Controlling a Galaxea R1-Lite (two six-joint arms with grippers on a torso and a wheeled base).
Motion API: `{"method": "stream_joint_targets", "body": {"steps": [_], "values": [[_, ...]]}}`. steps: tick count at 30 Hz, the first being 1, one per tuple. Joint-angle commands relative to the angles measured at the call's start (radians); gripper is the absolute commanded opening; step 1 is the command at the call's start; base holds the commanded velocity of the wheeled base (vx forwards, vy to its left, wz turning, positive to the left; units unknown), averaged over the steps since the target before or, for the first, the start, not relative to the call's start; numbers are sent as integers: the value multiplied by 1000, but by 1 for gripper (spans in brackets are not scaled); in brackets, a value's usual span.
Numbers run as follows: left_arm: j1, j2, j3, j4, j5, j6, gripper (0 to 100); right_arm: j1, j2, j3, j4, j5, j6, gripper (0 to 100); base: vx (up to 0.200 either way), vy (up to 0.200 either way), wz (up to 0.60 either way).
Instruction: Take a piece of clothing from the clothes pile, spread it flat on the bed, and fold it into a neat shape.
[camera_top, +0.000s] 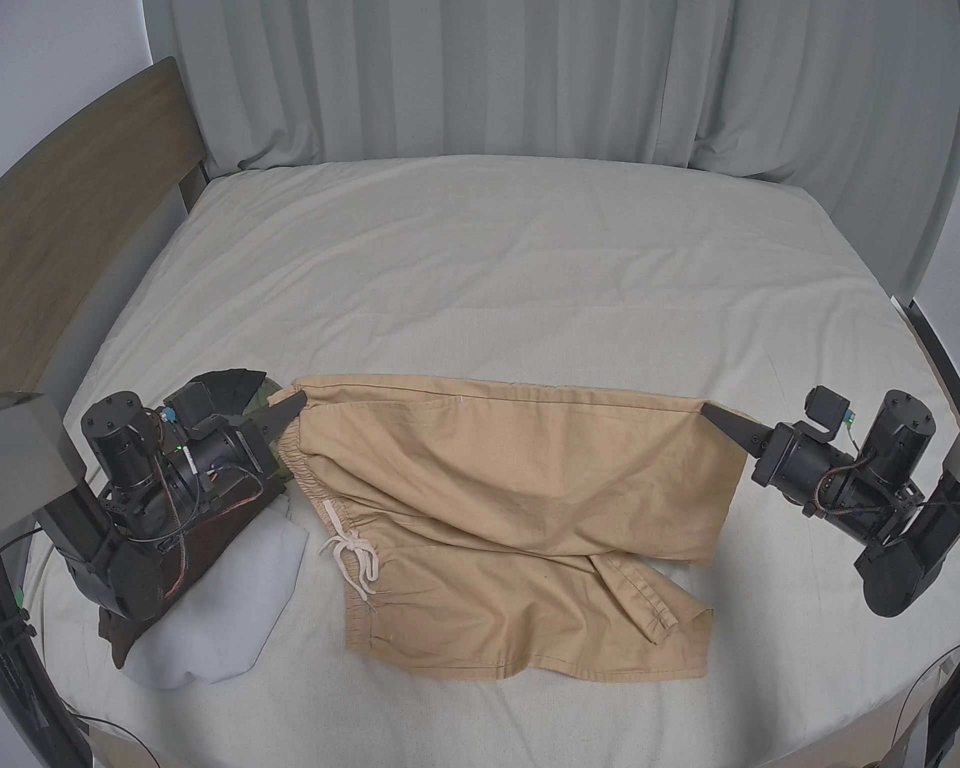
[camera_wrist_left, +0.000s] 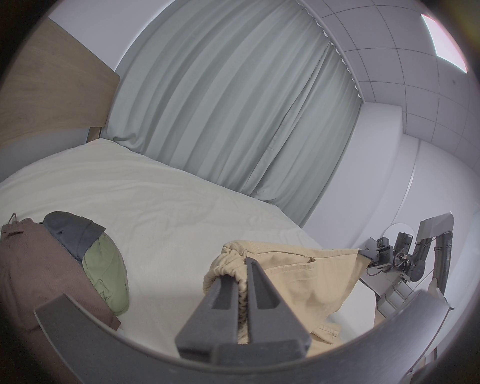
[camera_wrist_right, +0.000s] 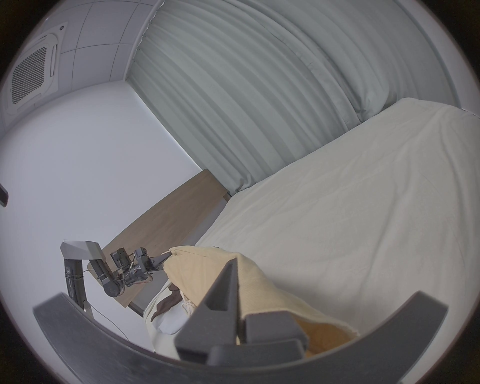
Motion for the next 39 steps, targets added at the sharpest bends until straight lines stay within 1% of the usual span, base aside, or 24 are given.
{"method": "stream_joint_targets", "body": {"steps": [1,17,39], "values": [[1,-1,-4,-1,0,0,0,-10,7,-2,0,0,0,0,0,0,0],[7,-2,-17,-1,2,0,0,-45,42,-3,-2,2,0,0,0,0,0],[17,1,-17,-1,2,0,0,-55,63,-9,-2,0,-2,0,0,0,0]]}}
